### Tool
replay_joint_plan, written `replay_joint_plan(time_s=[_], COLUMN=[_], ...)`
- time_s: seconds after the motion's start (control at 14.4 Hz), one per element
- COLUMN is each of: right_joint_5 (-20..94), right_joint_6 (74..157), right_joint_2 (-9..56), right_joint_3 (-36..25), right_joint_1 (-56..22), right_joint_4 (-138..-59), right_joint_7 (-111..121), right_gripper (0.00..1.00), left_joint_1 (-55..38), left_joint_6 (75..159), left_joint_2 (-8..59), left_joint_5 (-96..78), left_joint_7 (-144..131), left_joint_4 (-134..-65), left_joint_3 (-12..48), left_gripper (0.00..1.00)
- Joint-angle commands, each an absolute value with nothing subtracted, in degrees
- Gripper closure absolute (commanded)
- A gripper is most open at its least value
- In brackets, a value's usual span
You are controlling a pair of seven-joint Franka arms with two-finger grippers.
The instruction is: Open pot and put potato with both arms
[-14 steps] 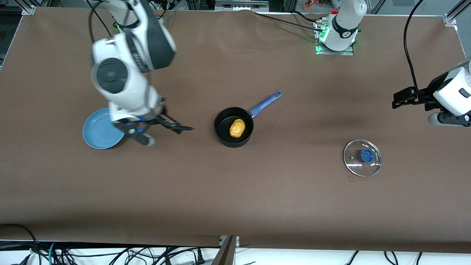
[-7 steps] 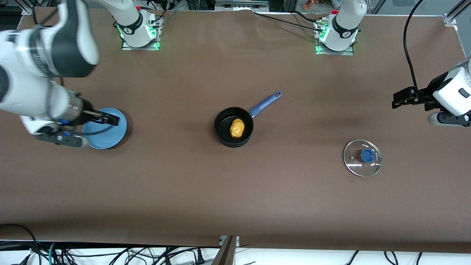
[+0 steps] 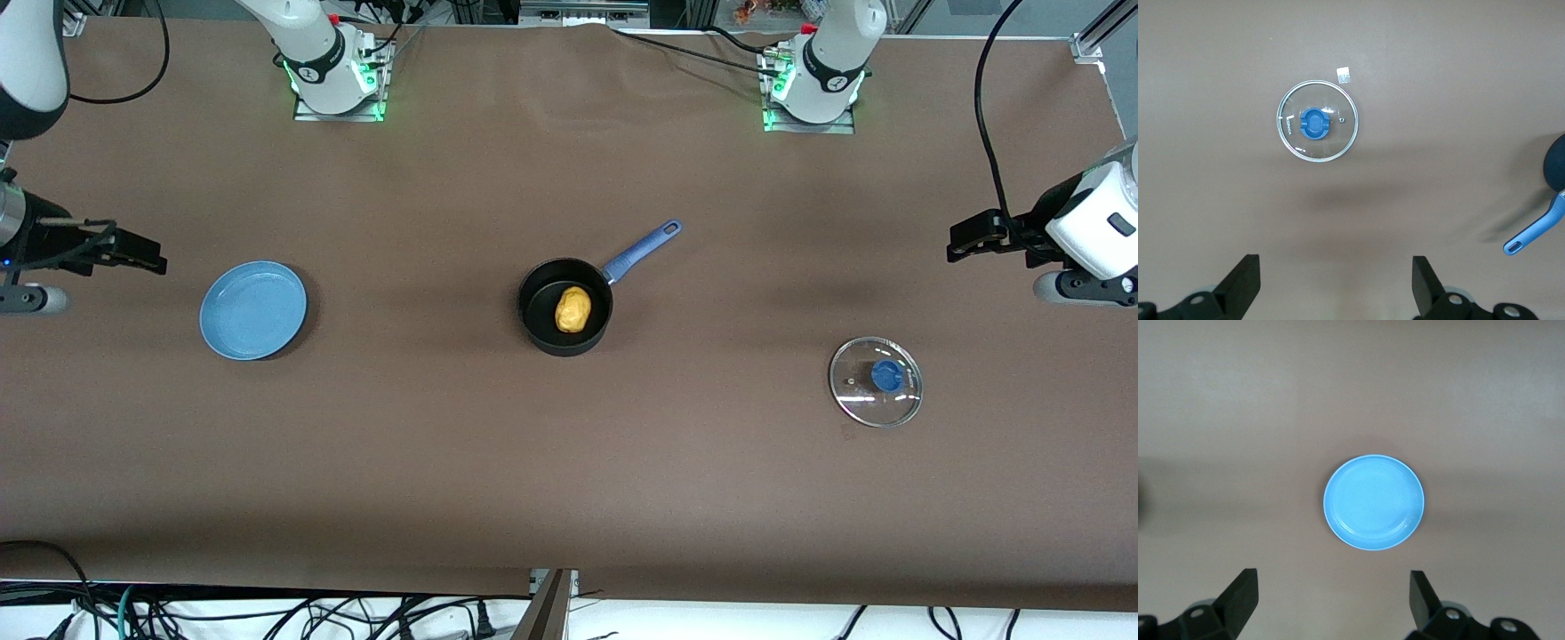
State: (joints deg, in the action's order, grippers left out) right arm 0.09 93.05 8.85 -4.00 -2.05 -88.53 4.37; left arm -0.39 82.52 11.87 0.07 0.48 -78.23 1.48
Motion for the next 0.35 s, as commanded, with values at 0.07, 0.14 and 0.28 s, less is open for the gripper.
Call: replay_joint_plan(time_s=[0.07,0.14,0.28], right_joint_5=[1.7,1.1,1.1], right_joint_6=[96.6,96.5,95.8], right_joint_2=[-0.2,-0.7,-0.5], right_joint_3=[-1.5,-1.1,-1.1], right_joint_1=[1.8,1.8,1.9], right_joint_4=[-100.2,-100.6,-100.4], right_joint_7=[4.4,4.6,4.5], right_gripper=[0.0,0.0,0.0], left_joint_1=[-0.2,-0.2,-0.2], left_joint_6=[81.7,81.7,81.7], left_joint_2=[11.8,11.8,11.8], left_joint_5=[-0.4,-0.4,-0.5], left_joint_7=[0.4,0.3,0.3], left_joint_4=[-77.6,-77.6,-77.6], left_joint_3=[1.6,1.6,1.6], left_gripper=[0.0,0.0,0.0])
